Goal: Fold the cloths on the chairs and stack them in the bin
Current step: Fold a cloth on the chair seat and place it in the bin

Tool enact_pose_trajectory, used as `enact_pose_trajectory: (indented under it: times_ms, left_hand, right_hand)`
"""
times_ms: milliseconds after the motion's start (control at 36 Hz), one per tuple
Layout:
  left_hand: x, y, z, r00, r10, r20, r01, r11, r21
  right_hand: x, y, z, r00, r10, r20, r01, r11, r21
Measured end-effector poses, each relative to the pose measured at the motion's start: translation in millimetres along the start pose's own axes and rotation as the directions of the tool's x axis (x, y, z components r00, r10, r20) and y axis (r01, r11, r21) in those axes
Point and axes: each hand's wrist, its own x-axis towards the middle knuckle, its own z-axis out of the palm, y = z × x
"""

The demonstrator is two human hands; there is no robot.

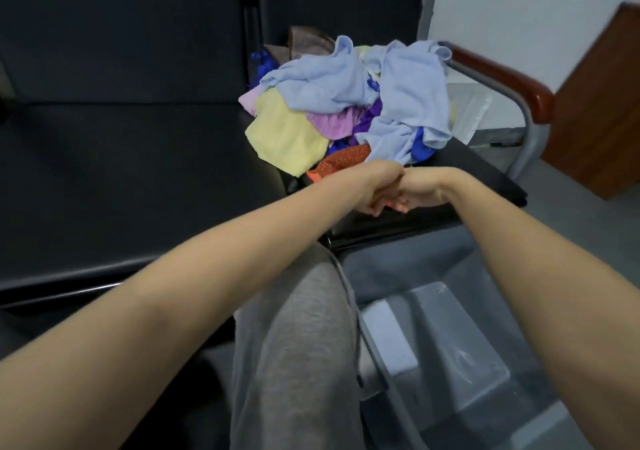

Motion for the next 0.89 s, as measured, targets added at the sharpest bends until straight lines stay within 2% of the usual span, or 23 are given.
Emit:
enact_pose_trajectory:
  times_ms: [56, 111, 167, 250, 361, 444, 528, 583, 639, 694, 750, 806, 833, 889]
  left_hand:
    - [1.8, 6.8, -19.1, 0.99, 0.114, -0.086, -0.116, 0.993, -0.022]
    - [11.1, 4.2, -40.7, 0.956, 0.247, -0.157, -0.224, 0.963, 0.152]
    - [24.5, -5.8, -61.0, 0.918, 0.322, -0.232, -0.239, 0.915, 0.325]
    - [34.6, -20.4, -84.4, 0.887, 0.352, -0.3, -0.15, 0.833, 0.533]
    - [49.7, -44.9, -102.0, 0.925, 0.223, -0.308, -0.026, 0.845, 0.534]
    - [64.2, -54.8, -103.4, 0.888, 0.26, -0.379, -0.027, 0.853, 0.52]
    - [75.6, -52.6, -103.4, 0.839, 0.325, -0.437, -0.1, 0.881, 0.462]
    - [78.2, -42.4, -98.0, 0.822, 0.388, -0.416, -0.199, 0.882, 0.428]
    - [80.7, -27.8, -88.8, 0.812, 0.453, -0.369, -0.3, 0.865, 0.403]
    - [82.1, -10.8, -77.3, 0.829, 0.482, -0.283, -0.361, 0.848, 0.387]
    - [89.2, 4.5, -65.9, 0.873, 0.458, -0.166, -0.356, 0.833, 0.423]
    - [101.4, 11.8, -55.9, 0.895, 0.431, -0.115, -0.338, 0.824, 0.454]
    - [108.5, 13.1, -52.5, 0.897, 0.425, -0.124, -0.328, 0.826, 0.458]
    - [116.6, 12.2, -47.9, 0.89, 0.42, -0.175, -0.314, 0.845, 0.432]
  right_hand:
    - [13.8, -12.7, -8.2, 0.991, -0.071, -0.112, 0.078, 0.995, 0.062]
    - [25.9, -25.6, -9.9, 0.969, -0.098, -0.227, 0.117, 0.99, 0.072]
    - [37.1, -35.8, -4.5, 0.943, -0.127, -0.307, 0.151, 0.987, 0.058]
    - [57.1, -40.7, 6.2, 0.906, -0.169, -0.388, 0.177, 0.984, -0.016]
    - [77.3, -39.7, 12.3, 0.813, -0.296, -0.502, 0.197, 0.95, -0.241]
    - [85.9, -35.8, 9.1, 0.722, -0.39, -0.572, 0.206, 0.91, -0.36]
    - [89.5, -34.9, -1.1, 0.593, -0.443, -0.672, 0.142, 0.879, -0.455]
    - [88.1, -36.4, -9.5, 0.494, -0.472, -0.73, 0.016, 0.844, -0.536]
    - [87.1, -37.7, -17.7, 0.429, -0.453, -0.782, -0.121, 0.829, -0.547]
    - [87.2, -36.3, -24.2, 0.452, -0.361, -0.816, -0.225, 0.839, -0.496]
    - [88.7, -29.7, -28.6, 0.56, -0.267, -0.784, -0.342, 0.788, -0.512]
    - [91.5, -19.1, -31.6, 0.65, -0.224, -0.726, -0.375, 0.736, -0.563]
    - [92.2, -14.4, -33.6, 0.661, -0.219, -0.718, -0.354, 0.753, -0.555]
    - [90.4, -7.9, -36.6, 0.618, -0.224, -0.754, -0.293, 0.824, -0.485]
